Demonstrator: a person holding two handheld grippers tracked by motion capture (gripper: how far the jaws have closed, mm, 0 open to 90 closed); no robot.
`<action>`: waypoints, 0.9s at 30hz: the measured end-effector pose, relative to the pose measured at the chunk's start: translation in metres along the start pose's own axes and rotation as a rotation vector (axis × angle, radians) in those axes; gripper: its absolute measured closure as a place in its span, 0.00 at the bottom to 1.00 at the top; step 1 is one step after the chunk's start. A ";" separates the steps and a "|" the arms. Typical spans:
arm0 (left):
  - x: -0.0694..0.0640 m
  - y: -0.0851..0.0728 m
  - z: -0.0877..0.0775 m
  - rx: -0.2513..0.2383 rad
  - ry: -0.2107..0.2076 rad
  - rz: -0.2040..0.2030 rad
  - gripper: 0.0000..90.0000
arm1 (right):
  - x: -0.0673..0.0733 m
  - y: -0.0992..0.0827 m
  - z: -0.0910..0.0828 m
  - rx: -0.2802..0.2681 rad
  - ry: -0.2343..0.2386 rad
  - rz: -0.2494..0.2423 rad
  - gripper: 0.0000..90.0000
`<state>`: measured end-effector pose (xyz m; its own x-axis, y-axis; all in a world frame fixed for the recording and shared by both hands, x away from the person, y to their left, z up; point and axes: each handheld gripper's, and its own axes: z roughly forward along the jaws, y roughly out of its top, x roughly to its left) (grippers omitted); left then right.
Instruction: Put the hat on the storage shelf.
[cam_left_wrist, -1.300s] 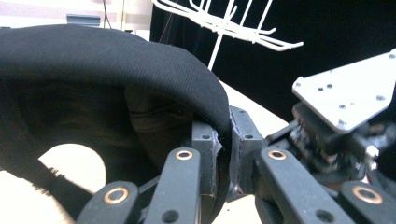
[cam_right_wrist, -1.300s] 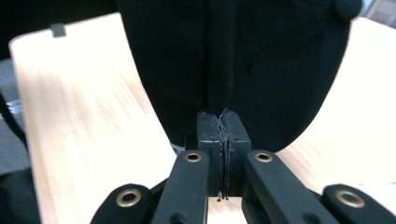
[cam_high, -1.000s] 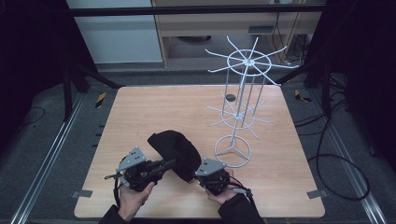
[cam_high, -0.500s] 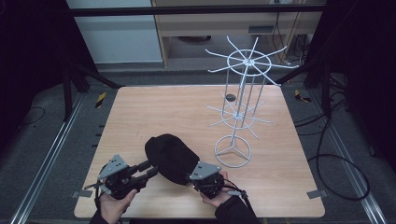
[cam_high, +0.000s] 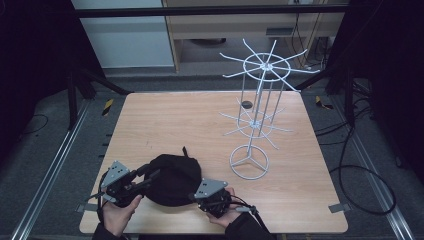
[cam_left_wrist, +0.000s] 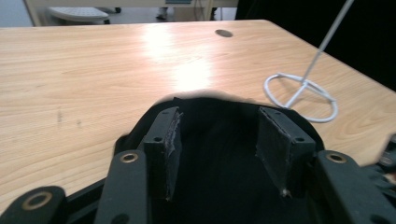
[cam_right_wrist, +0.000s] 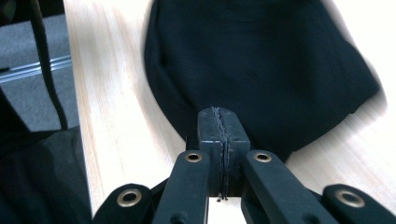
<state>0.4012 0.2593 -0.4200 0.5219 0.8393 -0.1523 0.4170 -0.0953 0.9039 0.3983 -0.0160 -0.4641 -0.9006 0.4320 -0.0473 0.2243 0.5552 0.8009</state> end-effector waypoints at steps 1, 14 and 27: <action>0.004 0.000 0.000 -0.003 0.005 0.000 0.54 | 0.000 -0.001 0.002 0.011 -0.003 -0.007 1.00; 0.034 -0.002 0.010 0.060 0.050 0.055 0.46 | -0.017 -0.008 -0.010 -0.063 -0.091 0.153 0.74; 0.055 -0.023 0.028 0.235 0.013 0.072 0.71 | -0.016 -0.002 0.015 -0.036 -0.045 0.224 0.83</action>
<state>0.4411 0.2932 -0.4603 0.5472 0.8327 -0.0846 0.5415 -0.2751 0.7944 0.4180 -0.0136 -0.4740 -0.8119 0.5737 0.1083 0.4027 0.4159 0.8154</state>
